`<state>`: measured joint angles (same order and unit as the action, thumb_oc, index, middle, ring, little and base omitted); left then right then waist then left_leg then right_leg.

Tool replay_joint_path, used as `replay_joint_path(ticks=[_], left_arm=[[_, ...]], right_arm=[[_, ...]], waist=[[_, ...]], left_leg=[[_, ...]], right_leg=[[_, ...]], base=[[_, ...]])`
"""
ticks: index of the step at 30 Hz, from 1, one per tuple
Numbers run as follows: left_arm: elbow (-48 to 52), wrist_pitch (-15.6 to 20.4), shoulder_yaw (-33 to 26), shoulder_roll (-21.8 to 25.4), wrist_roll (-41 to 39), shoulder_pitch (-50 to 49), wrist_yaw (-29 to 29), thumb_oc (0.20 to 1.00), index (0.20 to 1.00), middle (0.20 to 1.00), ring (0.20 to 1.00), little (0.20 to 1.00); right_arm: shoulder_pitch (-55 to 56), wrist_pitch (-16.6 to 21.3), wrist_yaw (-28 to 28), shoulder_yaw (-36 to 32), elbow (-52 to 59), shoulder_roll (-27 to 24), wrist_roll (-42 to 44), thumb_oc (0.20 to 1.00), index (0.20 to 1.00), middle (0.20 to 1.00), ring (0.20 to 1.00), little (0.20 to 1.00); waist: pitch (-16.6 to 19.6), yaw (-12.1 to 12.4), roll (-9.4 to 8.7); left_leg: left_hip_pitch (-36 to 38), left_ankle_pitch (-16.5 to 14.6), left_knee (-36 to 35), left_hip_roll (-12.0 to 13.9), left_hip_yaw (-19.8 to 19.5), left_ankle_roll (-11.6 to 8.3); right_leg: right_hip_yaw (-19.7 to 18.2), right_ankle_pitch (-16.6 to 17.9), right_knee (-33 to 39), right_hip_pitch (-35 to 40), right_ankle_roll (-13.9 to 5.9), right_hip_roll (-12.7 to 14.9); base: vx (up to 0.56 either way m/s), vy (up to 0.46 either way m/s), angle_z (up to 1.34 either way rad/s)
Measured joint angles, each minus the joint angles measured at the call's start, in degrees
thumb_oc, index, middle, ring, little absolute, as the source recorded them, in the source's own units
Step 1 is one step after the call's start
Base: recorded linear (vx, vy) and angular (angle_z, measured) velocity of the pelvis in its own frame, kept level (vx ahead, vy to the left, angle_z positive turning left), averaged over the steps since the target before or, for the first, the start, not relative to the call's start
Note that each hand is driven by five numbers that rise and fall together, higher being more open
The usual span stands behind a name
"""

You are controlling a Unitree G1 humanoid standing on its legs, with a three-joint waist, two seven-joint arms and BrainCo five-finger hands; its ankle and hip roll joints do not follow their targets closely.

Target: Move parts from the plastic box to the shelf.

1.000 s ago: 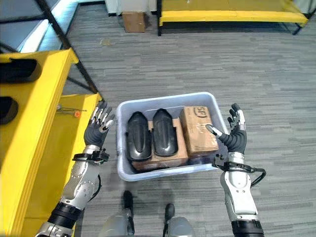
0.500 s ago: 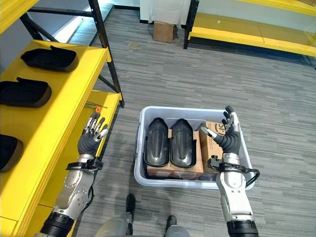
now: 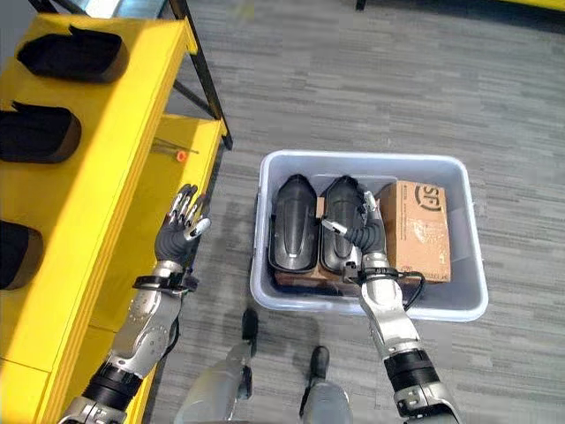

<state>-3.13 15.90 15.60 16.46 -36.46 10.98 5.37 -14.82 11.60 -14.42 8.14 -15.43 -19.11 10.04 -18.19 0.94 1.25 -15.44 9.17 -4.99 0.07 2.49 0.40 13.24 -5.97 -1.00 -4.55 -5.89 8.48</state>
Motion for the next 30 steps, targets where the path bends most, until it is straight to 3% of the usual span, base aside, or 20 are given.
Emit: replay_joint_path(ticks=[5, 13, 25, 30], left_arm=[[0.0, 0.0, 0.5, 0.1, 0.0, 2.9, 0.0, 1.0, 1.0, 1.0, 1.0, 1.0], [0.0, 0.7, 1.6, 0.1, 0.0, 3.1, 0.1, 1.0, 1.0, 1.0, 1.0, 1.0], [0.3, 1.0, 1.8, 0.2, 0.1, 2.5, 1.3, 1.0, 1.0, 1.0, 1.0, 1.0], [0.8, 1.1, 1.9, 0.2, 0.2, 2.0, 1.5, 1.0, 1.0, 1.0, 1.0, 1.0]], right_arm=[[-4.0, -0.7, -0.5, 1.2, -6.1, -0.1, 0.0, 1.0, 1.0, 1.0, 1.0, 1.0], [-3.8, -1.1, -3.0, -1.0, -6.2, -0.4, -2.0, 1.0, 1.0, 1.0, 1.0, 1.0], [1.9, -0.4, -6.2, -7.0, 8.1, -2.3, -7.6, 1.0, 1.0, 1.0, 1.0, 1.0], [3.3, 0.1, -7.7, -7.5, 7.3, -2.3, -9.1, 1.0, 1.0, 1.0, 1.0, 1.0]], waist=[[-2.6, 0.0, 0.98], [-5.1, -0.3, 2.03], [-6.5, -1.9, 2.24], [-6.7, -3.5, 2.03]], left_leg=[[-1.6, 0.1, 0.1, 0.0, 0.2, 0.17], [-2.2, 0.1, 0.1, 0.0, 1.4, 0.17], [-4.3, 0.3, 0.0, 0.1, 3.1, 0.39], [-5.2, 0.3, 0.0, 0.2, 3.4, 0.39]], right_leg=[[0.0, 0.0, -0.6, -1.9, -0.04, 0.1], [-1.3, -0.1, -1.1, -3.5, -0.25, 0.3], [-3.1, 0.1, -2.1, -7.1, -0.51, 0.6], [-3.6, 0.1, -2.6, -8.5, -0.6, 0.6]], base=[[-0.02, 0.015, -0.01], [-0.03, 0.012, -0.07], [-0.01, -0.006, -0.07], [0.0, -0.012, -0.06]])
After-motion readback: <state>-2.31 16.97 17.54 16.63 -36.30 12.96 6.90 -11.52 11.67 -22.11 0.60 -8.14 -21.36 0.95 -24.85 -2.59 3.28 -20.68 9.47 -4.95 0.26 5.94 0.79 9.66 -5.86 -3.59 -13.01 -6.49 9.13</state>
